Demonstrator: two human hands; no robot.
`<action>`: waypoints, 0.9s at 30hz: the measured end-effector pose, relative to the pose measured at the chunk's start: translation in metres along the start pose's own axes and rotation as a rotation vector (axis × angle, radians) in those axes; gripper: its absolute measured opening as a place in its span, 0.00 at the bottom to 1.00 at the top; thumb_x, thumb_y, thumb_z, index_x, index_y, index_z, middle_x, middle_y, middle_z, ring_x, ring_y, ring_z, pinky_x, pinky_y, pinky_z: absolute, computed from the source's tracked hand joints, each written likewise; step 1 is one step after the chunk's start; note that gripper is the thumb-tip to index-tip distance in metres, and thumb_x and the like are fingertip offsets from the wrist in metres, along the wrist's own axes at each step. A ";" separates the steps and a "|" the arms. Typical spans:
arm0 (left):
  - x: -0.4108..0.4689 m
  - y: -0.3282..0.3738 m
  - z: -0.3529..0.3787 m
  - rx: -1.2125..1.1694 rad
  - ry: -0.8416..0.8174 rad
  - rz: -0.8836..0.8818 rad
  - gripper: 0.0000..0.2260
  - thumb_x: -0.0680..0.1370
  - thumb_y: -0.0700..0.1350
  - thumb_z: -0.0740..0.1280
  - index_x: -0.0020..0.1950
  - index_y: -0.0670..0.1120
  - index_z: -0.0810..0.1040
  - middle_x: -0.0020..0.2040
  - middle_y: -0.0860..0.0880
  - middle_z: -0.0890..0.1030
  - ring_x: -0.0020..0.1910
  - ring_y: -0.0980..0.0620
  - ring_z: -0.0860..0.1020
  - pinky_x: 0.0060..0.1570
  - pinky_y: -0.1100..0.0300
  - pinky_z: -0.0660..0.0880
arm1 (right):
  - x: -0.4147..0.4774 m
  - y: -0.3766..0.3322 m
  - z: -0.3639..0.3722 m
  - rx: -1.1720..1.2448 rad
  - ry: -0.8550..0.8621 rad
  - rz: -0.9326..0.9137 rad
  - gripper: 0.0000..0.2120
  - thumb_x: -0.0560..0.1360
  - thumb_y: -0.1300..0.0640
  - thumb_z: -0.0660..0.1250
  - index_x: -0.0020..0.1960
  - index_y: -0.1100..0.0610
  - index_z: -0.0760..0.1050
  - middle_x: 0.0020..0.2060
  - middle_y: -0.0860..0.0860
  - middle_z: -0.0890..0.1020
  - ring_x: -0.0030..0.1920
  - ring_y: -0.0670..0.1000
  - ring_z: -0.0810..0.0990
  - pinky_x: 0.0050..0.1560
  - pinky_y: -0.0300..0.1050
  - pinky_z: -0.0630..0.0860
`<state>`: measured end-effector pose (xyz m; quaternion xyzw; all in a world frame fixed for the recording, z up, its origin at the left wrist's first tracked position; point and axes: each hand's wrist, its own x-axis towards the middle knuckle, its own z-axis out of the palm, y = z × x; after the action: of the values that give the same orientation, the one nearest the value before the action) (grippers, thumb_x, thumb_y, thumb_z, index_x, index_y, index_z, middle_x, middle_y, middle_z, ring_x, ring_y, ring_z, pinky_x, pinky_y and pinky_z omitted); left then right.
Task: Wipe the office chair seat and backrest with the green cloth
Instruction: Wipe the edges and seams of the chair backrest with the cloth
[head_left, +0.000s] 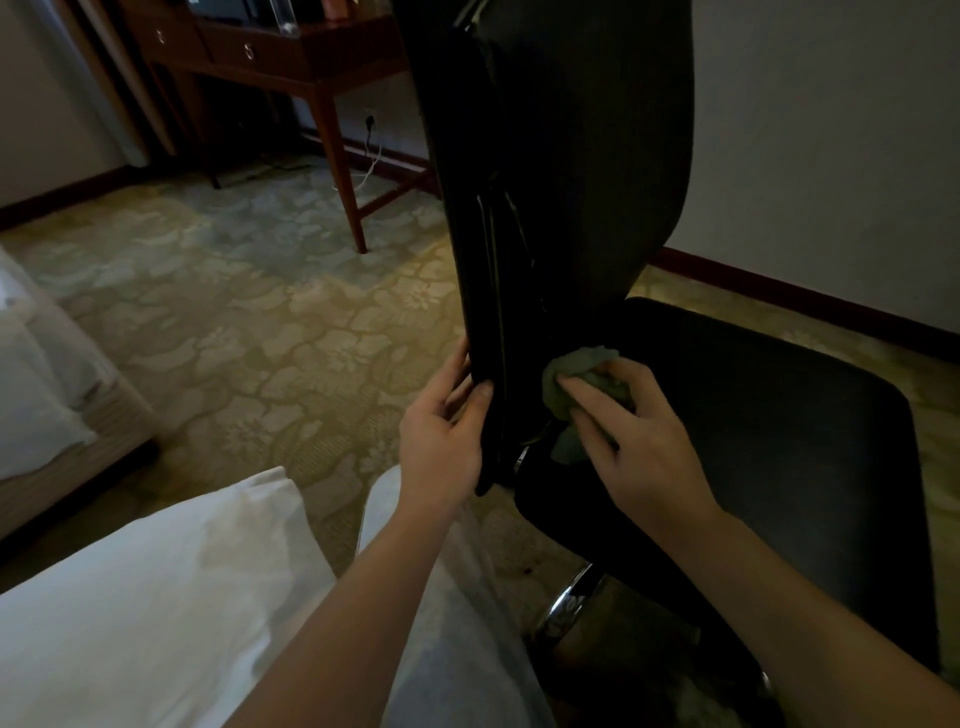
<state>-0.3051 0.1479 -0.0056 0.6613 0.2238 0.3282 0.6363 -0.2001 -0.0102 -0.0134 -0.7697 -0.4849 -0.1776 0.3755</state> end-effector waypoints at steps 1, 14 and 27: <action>0.000 0.000 0.000 -0.005 0.000 0.000 0.23 0.82 0.36 0.65 0.74 0.55 0.69 0.65 0.59 0.80 0.64 0.64 0.77 0.59 0.68 0.76 | 0.005 -0.002 0.001 0.002 0.005 -0.006 0.18 0.78 0.62 0.66 0.68 0.60 0.76 0.66 0.57 0.70 0.65 0.54 0.73 0.65 0.43 0.73; 0.001 0.002 0.001 0.002 0.011 -0.013 0.23 0.82 0.36 0.65 0.75 0.53 0.70 0.57 0.69 0.81 0.62 0.66 0.78 0.59 0.66 0.77 | -0.043 0.027 0.030 -0.136 -0.255 -0.016 0.19 0.72 0.68 0.74 0.61 0.61 0.79 0.57 0.61 0.78 0.49 0.59 0.82 0.44 0.50 0.83; -0.002 0.003 0.001 -0.012 0.007 -0.033 0.22 0.83 0.37 0.65 0.75 0.53 0.70 0.59 0.64 0.82 0.61 0.64 0.79 0.57 0.65 0.78 | 0.004 -0.012 0.007 -0.119 0.040 -0.018 0.17 0.80 0.57 0.63 0.66 0.60 0.77 0.63 0.63 0.75 0.61 0.62 0.76 0.53 0.56 0.80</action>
<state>-0.3063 0.1454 -0.0026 0.6524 0.2350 0.3215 0.6449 -0.2095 0.0006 -0.0099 -0.7826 -0.4728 -0.2246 0.3371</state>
